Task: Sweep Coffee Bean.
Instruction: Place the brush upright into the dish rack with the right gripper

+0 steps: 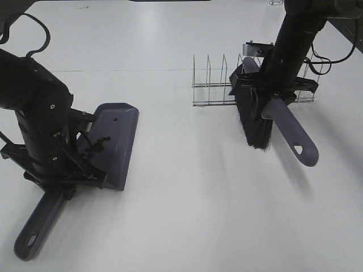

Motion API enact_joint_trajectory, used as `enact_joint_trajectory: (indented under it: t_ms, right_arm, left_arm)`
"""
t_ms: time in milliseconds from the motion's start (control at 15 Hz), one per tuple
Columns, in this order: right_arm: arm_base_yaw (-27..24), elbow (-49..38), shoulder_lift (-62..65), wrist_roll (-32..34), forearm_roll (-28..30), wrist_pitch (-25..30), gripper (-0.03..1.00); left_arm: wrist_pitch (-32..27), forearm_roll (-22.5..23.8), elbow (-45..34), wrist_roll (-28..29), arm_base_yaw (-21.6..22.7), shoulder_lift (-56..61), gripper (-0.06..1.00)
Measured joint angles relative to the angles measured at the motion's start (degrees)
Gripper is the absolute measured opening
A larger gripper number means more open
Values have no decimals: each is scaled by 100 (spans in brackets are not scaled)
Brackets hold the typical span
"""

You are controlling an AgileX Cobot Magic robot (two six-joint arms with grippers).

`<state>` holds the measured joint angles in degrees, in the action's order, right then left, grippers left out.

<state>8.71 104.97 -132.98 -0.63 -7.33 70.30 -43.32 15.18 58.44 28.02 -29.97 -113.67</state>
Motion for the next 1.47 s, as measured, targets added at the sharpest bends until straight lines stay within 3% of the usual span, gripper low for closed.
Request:
enact_joint_trajectory:
  t_ms: [467, 933, 1000, 1067, 1133, 1267, 1467]
  right_arm:
    - [0, 1163, -590, 315, 17, 34, 29]
    - [0, 1243, -630, 401, -17, 23, 29]
    - [0, 1278, -630, 401, -103, 23, 31]
    - [0, 1438, -630, 401, -315, 11, 49]
    - [0, 1438, -630, 401, -315, 11, 49]
    - [0, 1644, -579, 378, -430, 23, 59]
    - [-23, 1891, -567, 372, -424, 29, 61]
  left_arm:
    - [-126, 0, 0, -74, 0, 0, 34]
    - [-126, 0, 0, -103, 0, 0, 34]
    - [-126, 0, 0, -103, 0, 0, 34]
    - [-126, -11, 0, -103, 0, 0, 34]
    - [-126, -11, 0, -103, 0, 0, 34]
    - [-143, -29, 0, -103, 0, 0, 34]
    - [-143, -40, 0, -103, 0, 0, 34]
